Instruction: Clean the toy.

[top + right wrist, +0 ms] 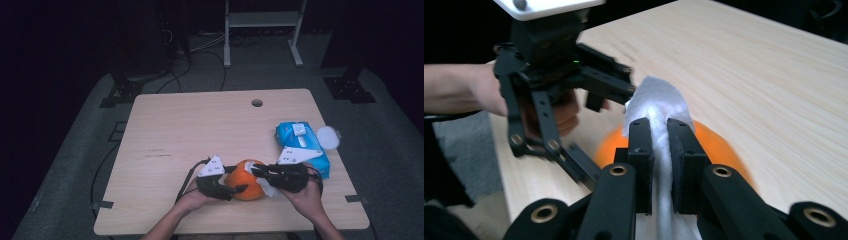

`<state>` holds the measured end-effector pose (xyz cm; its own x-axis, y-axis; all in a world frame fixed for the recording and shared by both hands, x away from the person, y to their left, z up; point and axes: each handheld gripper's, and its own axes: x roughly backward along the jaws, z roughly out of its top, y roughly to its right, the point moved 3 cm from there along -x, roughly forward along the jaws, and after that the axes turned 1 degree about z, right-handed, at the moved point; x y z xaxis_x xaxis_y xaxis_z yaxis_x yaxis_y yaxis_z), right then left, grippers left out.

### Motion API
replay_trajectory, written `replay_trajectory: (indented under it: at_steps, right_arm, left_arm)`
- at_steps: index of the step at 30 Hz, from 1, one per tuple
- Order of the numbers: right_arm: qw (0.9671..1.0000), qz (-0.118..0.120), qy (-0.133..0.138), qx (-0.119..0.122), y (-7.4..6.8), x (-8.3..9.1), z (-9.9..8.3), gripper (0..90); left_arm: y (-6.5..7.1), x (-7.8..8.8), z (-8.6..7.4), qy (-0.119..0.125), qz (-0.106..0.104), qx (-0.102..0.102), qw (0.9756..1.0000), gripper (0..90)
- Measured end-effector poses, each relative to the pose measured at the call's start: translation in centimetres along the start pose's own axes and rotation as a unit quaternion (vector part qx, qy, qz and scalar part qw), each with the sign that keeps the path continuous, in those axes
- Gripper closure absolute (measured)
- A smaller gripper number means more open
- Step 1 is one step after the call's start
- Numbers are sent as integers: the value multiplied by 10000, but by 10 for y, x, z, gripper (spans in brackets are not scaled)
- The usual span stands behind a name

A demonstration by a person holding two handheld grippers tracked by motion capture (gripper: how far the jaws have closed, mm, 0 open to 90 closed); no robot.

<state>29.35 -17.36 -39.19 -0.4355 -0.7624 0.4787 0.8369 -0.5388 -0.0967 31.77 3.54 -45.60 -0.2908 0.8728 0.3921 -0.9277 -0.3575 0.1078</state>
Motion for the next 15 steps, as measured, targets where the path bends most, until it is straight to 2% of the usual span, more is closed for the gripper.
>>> replay_trajectory:
  at_steps: [3,5,9,12,15]
  right_arm:
    - [9999,-72,38,-121,8,6,-4,808]
    - [9997,25,64,-223,8,6,-7,808]
    - [9997,229,-6,-56,-4,-2,-6,807]
    - [9998,185,-47,55,-6,-3,-5,807]
    - [9999,116,41,-79,4,1,-6,807]
  left_arm:
    - [-9,3,-2,94,-13,317,9995,299]
    - [-12,3,-3,155,-23,473,9988,298]
    - [-13,3,-3,181,29,633,9978,293]
    - [-13,4,-3,160,14,564,9983,297]
    - [-10,4,-3,139,-28,427,9990,309]
